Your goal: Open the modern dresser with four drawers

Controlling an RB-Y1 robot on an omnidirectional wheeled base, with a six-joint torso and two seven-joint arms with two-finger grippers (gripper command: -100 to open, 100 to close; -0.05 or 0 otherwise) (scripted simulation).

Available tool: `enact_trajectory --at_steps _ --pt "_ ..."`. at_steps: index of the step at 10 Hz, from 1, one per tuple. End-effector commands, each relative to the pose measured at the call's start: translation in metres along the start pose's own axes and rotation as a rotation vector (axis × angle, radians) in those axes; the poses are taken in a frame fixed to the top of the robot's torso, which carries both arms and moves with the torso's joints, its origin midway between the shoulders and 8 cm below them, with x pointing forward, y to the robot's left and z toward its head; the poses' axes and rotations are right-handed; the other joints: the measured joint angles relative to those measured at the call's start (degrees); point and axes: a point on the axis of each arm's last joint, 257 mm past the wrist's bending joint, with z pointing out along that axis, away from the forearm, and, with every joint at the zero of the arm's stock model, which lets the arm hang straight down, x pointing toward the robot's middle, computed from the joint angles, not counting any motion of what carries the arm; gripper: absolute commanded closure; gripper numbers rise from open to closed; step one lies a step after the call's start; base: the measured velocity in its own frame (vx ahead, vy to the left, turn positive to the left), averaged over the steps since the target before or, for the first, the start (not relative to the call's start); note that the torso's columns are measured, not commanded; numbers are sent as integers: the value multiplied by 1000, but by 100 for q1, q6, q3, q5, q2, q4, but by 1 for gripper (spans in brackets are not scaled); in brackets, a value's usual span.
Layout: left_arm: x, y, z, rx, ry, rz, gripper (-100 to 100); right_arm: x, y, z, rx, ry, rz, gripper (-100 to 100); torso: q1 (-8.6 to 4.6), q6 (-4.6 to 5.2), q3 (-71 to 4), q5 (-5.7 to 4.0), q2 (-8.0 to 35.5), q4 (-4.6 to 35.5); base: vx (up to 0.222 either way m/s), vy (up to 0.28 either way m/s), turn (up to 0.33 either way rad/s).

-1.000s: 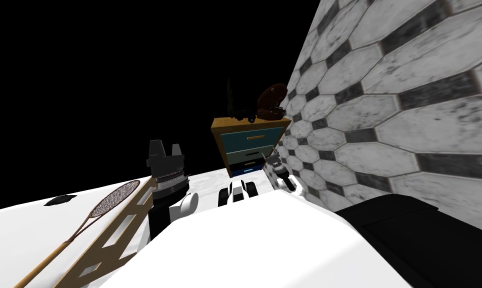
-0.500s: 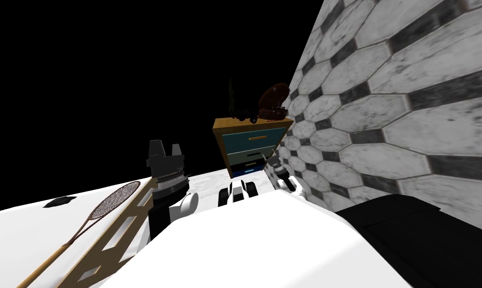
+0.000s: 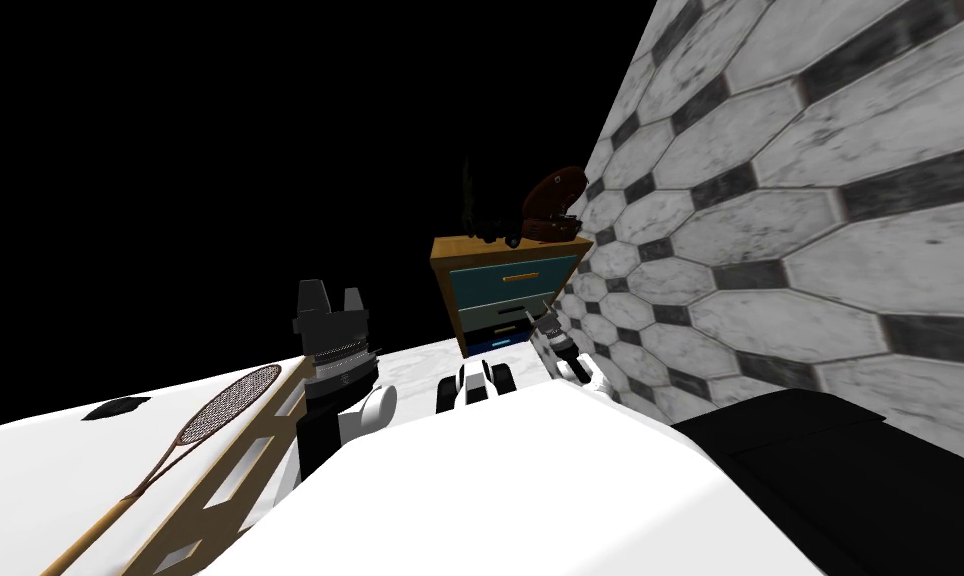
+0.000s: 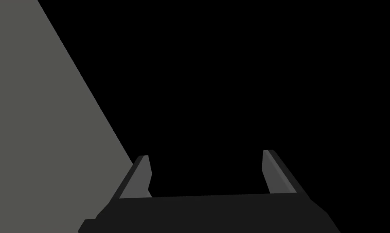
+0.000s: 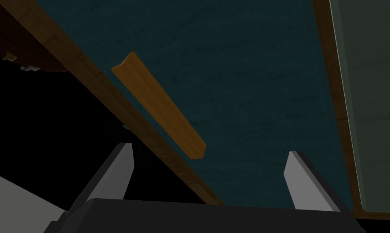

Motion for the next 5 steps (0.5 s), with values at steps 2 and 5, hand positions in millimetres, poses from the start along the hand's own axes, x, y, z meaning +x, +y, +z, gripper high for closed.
enact_trajectory --at_steps 2,5 --pt "0 0 0 0 0 0 0 12 10 -8 -24 26 -100 -100 -5 1 4 -3 5 2 31 33 -11" --pt "0 0 0 0 0 0 0 32 27 -20 -64 71 -183 -100 3 0 0 1 0 0 47 51 -13"
